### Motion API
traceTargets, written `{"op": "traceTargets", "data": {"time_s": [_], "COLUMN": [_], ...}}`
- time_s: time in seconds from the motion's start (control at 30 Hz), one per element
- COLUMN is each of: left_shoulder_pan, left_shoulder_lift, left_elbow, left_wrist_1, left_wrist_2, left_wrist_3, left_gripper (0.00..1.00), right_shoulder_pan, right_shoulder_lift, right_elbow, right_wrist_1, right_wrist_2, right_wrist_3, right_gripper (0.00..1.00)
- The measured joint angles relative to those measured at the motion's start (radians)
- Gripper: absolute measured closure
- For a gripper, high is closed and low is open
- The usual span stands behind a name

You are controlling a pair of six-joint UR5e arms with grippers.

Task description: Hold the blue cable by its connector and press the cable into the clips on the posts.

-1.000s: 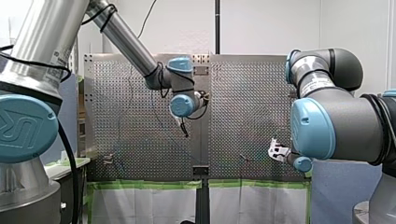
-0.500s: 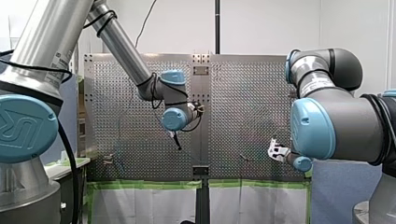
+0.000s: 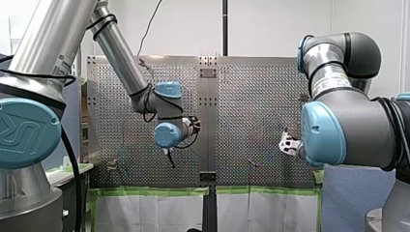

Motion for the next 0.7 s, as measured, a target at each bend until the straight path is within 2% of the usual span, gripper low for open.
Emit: {"op": "traceTargets", "data": {"time_s": [0.33,0.53,0.7], "left_shoulder_pan": [0.002,0.003,0.005], "left_shoulder_lift": [0.000,0.000,0.000], "left_elbow": [-0.089,-0.144,-0.179], "left_wrist_1": [-0.001,-0.001,-0.001], "left_wrist_2": [0.005,0.014,0.016], "left_wrist_3": [0.011,0.012,0.013], "left_gripper": [0.00,0.00,0.00], "right_shoulder_pan": [0.016,0.030,0.045], "right_shoulder_lift": [-0.059,-0.105,-0.118], "right_elbow": [0.064,0.088,0.093], "right_wrist_1": [-0.018,-0.017,-0.018], "right_wrist_2": [0.003,0.009,0.008], "right_wrist_3": [-0.002,-0.017,-0.026], "right_gripper": [1.00,1.00,1.00]}}
